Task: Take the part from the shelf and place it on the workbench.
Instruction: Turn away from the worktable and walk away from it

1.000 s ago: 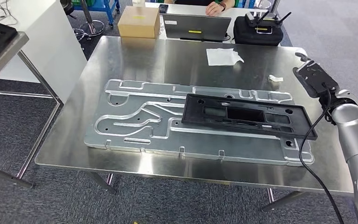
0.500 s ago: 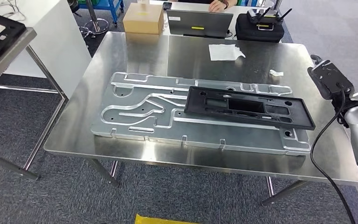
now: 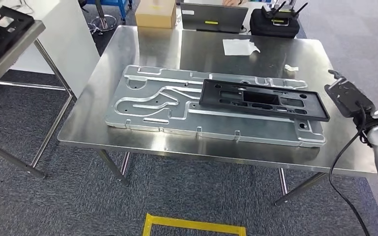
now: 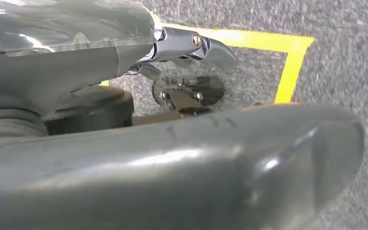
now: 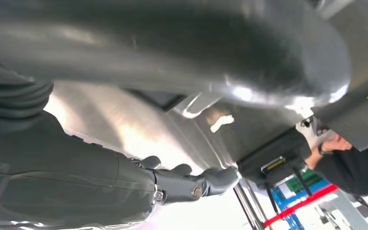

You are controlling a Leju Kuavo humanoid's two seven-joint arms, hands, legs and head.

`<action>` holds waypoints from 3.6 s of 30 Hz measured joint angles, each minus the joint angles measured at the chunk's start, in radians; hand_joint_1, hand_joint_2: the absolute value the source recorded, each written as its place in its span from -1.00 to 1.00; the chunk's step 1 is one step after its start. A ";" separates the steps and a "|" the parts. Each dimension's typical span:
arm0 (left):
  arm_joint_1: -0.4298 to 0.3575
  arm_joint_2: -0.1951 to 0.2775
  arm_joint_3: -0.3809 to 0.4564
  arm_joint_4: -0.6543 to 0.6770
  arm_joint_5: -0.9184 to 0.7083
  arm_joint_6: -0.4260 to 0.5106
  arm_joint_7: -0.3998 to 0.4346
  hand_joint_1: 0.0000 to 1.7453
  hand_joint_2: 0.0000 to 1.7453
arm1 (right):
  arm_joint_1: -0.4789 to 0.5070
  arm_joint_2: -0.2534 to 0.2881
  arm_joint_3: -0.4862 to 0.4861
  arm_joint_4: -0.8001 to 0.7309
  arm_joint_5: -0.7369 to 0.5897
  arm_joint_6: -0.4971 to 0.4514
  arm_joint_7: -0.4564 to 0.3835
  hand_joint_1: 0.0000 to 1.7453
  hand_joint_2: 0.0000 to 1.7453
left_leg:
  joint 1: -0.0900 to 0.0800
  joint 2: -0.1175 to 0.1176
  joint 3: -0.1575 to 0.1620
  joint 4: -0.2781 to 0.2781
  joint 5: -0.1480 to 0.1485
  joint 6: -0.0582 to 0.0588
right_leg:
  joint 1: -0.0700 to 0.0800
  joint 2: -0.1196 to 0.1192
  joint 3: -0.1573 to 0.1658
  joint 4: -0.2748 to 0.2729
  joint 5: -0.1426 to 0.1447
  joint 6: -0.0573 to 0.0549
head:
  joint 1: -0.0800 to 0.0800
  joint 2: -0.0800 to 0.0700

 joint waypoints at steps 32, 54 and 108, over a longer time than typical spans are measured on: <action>0.001 0.000 -0.004 0.000 -0.005 0.006 0.004 -1.00 -1.00 | 0.195 0.028 -0.076 -0.122 0.005 -0.004 -0.037 -1.00 -1.00 | 0.000 0.001 -0.010 -0.010 0.027 -0.005 | -0.001 -0.006 0.028 -0.025 -0.002 -0.003 | 0.002 0.000; 0.002 0.007 -0.023 0.000 -0.024 0.060 0.031 -1.00 -1.00 | 0.387 0.234 -0.028 -0.157 0.136 -0.142 -0.075 -1.00 -1.00 | -0.001 0.005 0.132 -0.033 -0.109 0.030 | -0.014 -0.002 -0.249 0.281 -0.020 0.035 | 0.001 0.000; 0.048 0.039 -0.027 0.000 -0.014 0.116 0.128 -1.00 -1.00 | 0.569 0.250 -0.075 -0.223 0.202 -0.187 -0.023 -1.00 -1.00 | 0.009 0.026 0.082 -0.014 -0.084 -0.001 | -0.008 -0.099 -0.036 0.004 0.020 0.015 | 0.001 0.000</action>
